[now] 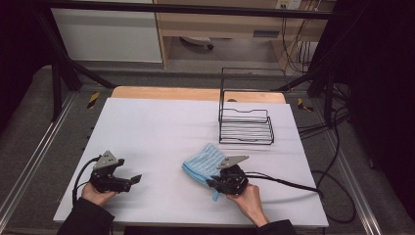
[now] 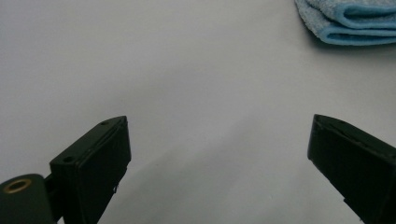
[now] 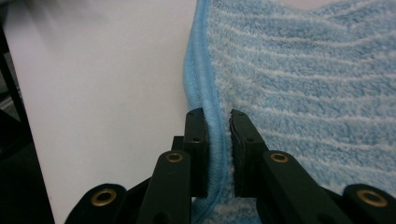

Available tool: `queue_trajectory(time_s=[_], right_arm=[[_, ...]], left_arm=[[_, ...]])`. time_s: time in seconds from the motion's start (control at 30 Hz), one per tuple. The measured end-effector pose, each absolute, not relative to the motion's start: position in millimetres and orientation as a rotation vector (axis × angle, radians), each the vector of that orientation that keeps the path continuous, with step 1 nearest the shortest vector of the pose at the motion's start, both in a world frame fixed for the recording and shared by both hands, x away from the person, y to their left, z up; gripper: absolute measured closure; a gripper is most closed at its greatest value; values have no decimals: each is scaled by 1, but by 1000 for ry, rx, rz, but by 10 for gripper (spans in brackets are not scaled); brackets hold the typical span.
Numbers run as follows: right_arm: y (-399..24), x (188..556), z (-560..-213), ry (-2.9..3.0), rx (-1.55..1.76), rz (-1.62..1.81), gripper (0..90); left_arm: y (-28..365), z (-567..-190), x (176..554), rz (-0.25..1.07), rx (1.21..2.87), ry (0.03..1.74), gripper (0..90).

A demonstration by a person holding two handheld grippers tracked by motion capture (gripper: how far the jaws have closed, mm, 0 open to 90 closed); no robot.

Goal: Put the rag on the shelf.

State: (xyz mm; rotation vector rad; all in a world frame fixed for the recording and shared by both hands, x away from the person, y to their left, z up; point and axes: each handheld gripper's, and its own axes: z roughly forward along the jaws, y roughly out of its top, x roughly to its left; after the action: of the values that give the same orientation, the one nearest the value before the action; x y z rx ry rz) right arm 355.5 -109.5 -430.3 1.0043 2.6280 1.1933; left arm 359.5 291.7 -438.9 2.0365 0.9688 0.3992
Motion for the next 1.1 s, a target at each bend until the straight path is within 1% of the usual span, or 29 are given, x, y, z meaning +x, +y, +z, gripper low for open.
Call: queue_trajectory(time_s=[0.33, 0.37, 0.4, 0.43, 0.5, 0.53, 0.57, 0.6, 0.67, 0.73, 0.77, 0.8, 0.83, 0.97, 1.03, 1.07, 1.1], right_arm=[[-75, 360, -437, 2637, 1069, 1220, 791], [-70, 359, -440, 2640, 1055, 1204, 771], [-70, 359, -440, 2640, 1055, 1204, 771], [-69, 359, -442, 2641, 1059, 1225, 703], [-69, 359, -441, 2643, 1042, 1261, 643], [-69, 359, -441, 2643, 1042, 1261, 643], [-70, 359, -438, 2642, 1024, 1299, 551], [-70, 359, -438, 2642, 1024, 1299, 551], [-73, 360, -433, 2626, 1003, 1297, 455], [-83, 365, -426, 2586, 980, 1263, 382], [-83, 365, -426, 2586, 980, 1263, 382], [-96, 371, -423, 2541, 1006, 1260, 365], [-96, 371, -423, 2541, 1006, 1260, 365], [-127, 383, -423, 2442, 1080, 1219, 361], [-140, 388, -428, 2425, 1117, 1176, 380], [-148, 391, -435, 2432, 1151, 1144, 420], [-151, 393, -438, 2444, 1163, 1125, 433]], left_arm=[[292, -439, 360, 396, 2041, 967, 59], [292, -439, 360, 395, 2041, 967, 59], [292, -439, 360, 395, 2041, 968, 59], [292, -439, 360, 395, 2041, 968, 59], [292, -439, 359, 395, 2041, 967, 59], [292, -439, 359, 395, 2041, 967, 59], [292, -439, 359, 395, 2041, 966, 59], [292, -439, 359, 394, 2042, 966, 59], [292, -439, 359, 394, 2042, 966, 59], [292, -439, 359, 393, 2041, 967, 59], [292, -439, 359, 393, 2041, 966, 59], [292, -439, 359, 393, 2041, 966, 59], [292, -439, 359, 393, 2041, 966, 59], [291, -439, 359, 389, 2042, 968, 59], [291, -439, 359, 391, 2045, 966, 59], [291, -439, 359, 391, 2045, 966, 59], [291, -439, 359, 390, 2045, 966, 59]])
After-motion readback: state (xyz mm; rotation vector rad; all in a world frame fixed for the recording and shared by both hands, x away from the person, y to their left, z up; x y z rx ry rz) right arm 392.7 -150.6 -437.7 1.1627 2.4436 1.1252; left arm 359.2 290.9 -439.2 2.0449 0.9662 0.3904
